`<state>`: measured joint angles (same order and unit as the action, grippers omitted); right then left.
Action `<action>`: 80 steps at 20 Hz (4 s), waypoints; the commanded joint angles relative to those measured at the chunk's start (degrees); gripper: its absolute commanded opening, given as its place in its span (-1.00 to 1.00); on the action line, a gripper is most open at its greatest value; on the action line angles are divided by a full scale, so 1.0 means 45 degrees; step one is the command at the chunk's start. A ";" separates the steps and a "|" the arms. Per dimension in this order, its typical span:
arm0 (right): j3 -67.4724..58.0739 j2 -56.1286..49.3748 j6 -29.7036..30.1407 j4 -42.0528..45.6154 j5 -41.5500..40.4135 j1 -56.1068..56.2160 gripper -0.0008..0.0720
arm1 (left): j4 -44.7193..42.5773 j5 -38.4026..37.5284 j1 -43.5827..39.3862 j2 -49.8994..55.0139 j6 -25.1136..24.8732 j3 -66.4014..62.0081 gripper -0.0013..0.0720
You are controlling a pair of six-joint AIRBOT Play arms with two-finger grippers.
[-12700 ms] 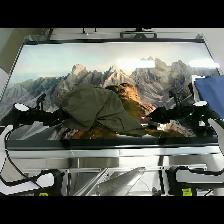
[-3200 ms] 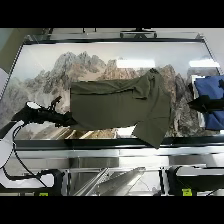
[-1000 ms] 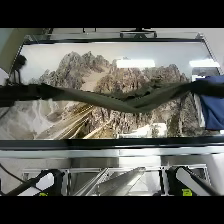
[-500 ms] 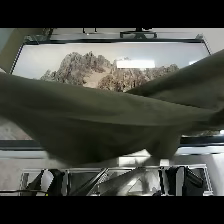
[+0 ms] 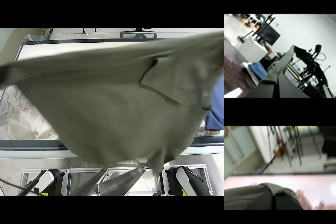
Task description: Fold the shirts.
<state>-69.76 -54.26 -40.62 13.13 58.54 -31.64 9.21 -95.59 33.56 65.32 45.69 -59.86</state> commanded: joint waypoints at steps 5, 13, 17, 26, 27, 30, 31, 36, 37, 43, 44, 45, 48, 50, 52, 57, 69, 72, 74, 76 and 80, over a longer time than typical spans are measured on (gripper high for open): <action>0.0044 -0.7368 0.0087 0.0743 -0.1909 0.2356 -0.93 | -0.3915 0.3322 -0.1763 0.8063 -0.1545 -0.1870 -0.89; -0.0889 -1.0972 0.1297 -0.1171 -0.4056 0.3196 -0.93 | -0.3823 0.3303 -0.2837 1.2886 -0.0228 -0.7830 -0.92; -0.2001 -1.1769 0.3220 -0.4755 -0.4061 0.3196 -0.93 | -0.3832 0.3648 -0.3468 1.3304 0.0053 -0.9870 -0.92; -0.2506 -1.2322 0.2356 -0.3327 -0.3444 0.3152 -0.93 | -0.5867 0.3677 -0.4133 1.3508 0.1443 -1.0972 -0.92; -0.2506 -1.2318 0.2356 -0.3118 -0.3143 0.3070 -0.93 | -0.5819 0.3604 -0.4133 1.3508 0.1443 -1.0972 -0.92; -0.2501 -1.2313 0.1894 -0.2263 -0.2142 0.2526 -0.93 | -0.5921 0.3473 -0.3978 1.3498 0.1821 -1.0958 -0.92; -0.2501 -1.2313 0.1462 -0.1783 -0.1855 0.2293 -0.93 | -0.6222 0.3458 -0.3959 1.3498 0.2200 -1.0958 -0.92; -0.2492 -1.2322 0.0340 0.0675 -0.1428 0.1739 -0.93 | -0.9224 0.3026 -0.4342 1.3498 0.3385 -1.0943 -0.92; -0.2487 -1.2356 0.0340 0.0860 -0.1413 0.1744 -0.93 | -0.9617 0.3036 -0.4488 1.3498 0.3585 -1.0943 -0.92; -0.2482 -1.2434 -0.0423 0.2618 -0.1341 0.1705 -0.93 | -1.1769 0.2934 -0.4949 1.3498 0.4605 -1.0938 -0.92; -0.2482 -1.2434 -0.0505 0.2924 -0.1345 0.1705 -0.93 | -1.1740 0.2958 -0.4959 1.3498 0.4673 -1.0943 -0.92; -0.2482 -1.2434 -0.0510 0.2997 -0.1341 0.1710 -0.93 | -1.1676 0.2968 -0.4969 1.3498 0.4716 -1.0943 -0.92; -0.2487 -1.2424 -0.0704 0.2987 -0.1239 0.1710 -0.51 | -1.1681 0.2749 -0.5100 1.3488 0.4886 -1.0953 -0.53; -0.2487 -1.2191 -0.0971 0.2997 -0.1127 0.1671 0.08 | -1.1691 0.2370 -0.5100 1.3323 0.5212 -1.0953 -0.03; -0.2487 -1.1536 -0.1331 0.3002 -0.0923 0.1486 0.08 | -1.1691 0.1982 -0.4959 1.2876 0.5212 -1.0992 -0.03; -0.2482 -0.8874 -0.2710 0.3526 0.0733 0.0272 -0.02 | -1.2502 0.0374 -0.3988 1.0992 0.6441 -1.0457 -0.04; 0.2356 -0.3648 -0.4512 0.6329 0.3594 -0.4138 -0.04 | -1.4348 0.4444 -0.3993 0.6217 0.5285 0.1763 -0.03; 0.4065 -0.2909 -0.4517 0.6625 0.3517 -0.4401 -0.04 | -1.4290 0.4862 -0.4197 0.6222 0.5275 0.2487 -0.12; 0.5440 -0.2594 -0.4629 0.6776 0.3322 -0.4401 -0.04 | -1.3459 0.4969 -0.4609 0.6217 0.4930 0.2390 -0.11; 0.6917 -0.2487 -0.4813 0.6912 0.3133 -0.4401 -0.04 | -1.2386 0.4906 -0.5168 0.6217 0.4556 0.1933 -0.44; 0.9355 -0.2535 -0.4624 0.7193 0.2642 -0.4396 -0.04 | -1.2492 0.4784 -0.5935 0.6159 0.4823 0.0821 -0.96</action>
<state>-35.20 -65.93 -61.98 44.38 71.88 -51.29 -49.39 -72.82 9.04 93.34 67.18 -53.49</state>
